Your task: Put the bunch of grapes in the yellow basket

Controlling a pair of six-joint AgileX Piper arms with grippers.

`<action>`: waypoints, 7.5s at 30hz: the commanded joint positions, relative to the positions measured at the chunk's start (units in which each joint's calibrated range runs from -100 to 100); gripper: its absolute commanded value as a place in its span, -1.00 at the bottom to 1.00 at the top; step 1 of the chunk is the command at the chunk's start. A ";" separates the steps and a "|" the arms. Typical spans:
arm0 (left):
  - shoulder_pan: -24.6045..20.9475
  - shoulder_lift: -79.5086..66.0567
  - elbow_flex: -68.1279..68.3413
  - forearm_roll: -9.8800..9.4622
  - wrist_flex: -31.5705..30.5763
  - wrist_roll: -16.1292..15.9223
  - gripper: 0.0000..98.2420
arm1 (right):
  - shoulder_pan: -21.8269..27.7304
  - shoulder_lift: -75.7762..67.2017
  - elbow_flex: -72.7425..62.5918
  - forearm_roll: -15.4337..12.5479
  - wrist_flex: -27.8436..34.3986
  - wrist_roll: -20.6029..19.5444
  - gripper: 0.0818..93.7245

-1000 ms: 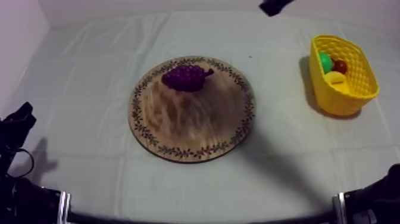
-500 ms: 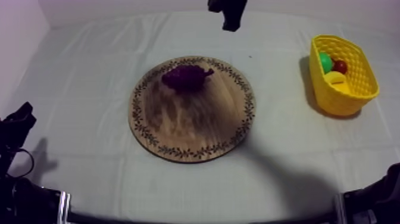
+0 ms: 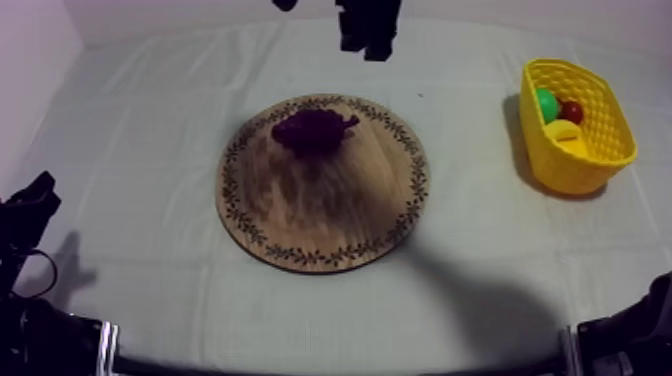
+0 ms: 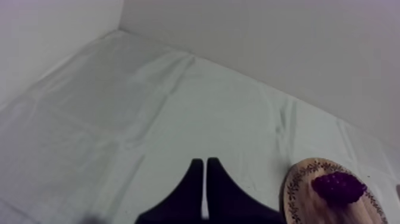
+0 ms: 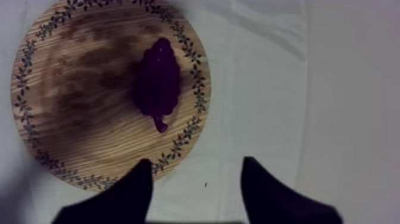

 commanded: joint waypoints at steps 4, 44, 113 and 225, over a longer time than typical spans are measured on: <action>0.02 0.02 -0.04 0.01 0.06 0.02 -1.00 | -0.41 1.55 -0.67 0.44 0.99 -0.54 0.42; 0.02 0.02 -0.04 0.01 0.06 0.02 -1.00 | -1.02 33.01 -16.08 -0.47 4.20 -0.16 0.58; 0.02 0.02 -0.04 0.01 0.06 0.02 -1.00 | 15.43 -3.10 6.49 0.17 9.91 -11.95 -0.17; 0.02 0.02 -0.04 0.01 0.06 0.04 -1.00 | 27.64 -114.62 117.40 -14.09 -48.28 -25.37 -0.99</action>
